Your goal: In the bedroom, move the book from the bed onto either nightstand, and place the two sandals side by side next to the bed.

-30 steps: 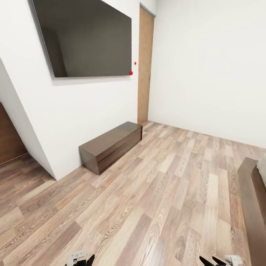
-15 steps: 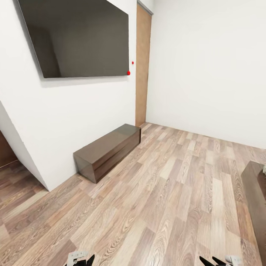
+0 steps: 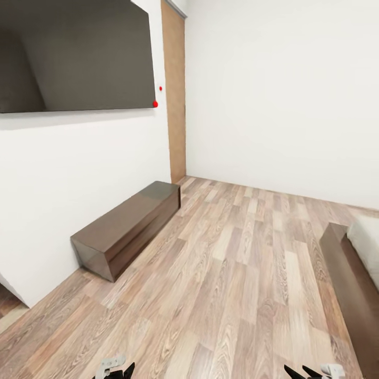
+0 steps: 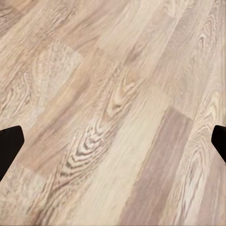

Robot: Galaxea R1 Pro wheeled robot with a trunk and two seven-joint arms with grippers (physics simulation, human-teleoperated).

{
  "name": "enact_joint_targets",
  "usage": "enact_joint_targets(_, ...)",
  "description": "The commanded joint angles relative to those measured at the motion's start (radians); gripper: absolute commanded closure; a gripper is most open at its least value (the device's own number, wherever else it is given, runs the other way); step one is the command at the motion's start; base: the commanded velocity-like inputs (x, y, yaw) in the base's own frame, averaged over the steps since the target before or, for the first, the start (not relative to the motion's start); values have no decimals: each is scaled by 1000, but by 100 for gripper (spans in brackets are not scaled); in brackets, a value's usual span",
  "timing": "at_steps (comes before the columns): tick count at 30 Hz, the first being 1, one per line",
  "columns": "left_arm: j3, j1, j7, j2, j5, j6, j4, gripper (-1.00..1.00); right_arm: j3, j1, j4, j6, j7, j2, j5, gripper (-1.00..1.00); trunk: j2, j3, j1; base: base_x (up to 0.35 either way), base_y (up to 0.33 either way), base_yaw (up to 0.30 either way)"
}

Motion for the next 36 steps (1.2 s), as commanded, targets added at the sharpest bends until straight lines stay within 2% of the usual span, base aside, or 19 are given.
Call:
enact_joint_targets(1, 8, 0, -9, 0, 4, 0, 1, -100, 6, -1, 2, -6, 1, -1, -4, -100, 0, -1, 0, 100, 26, -300)
enact_joint_targets(36, 8, 0, -9, 0, 4, 0, 1, -100, 6, -1, 2, -6, 1, -1, -5, -100, 0, -1, 0, 6, 1, -300)
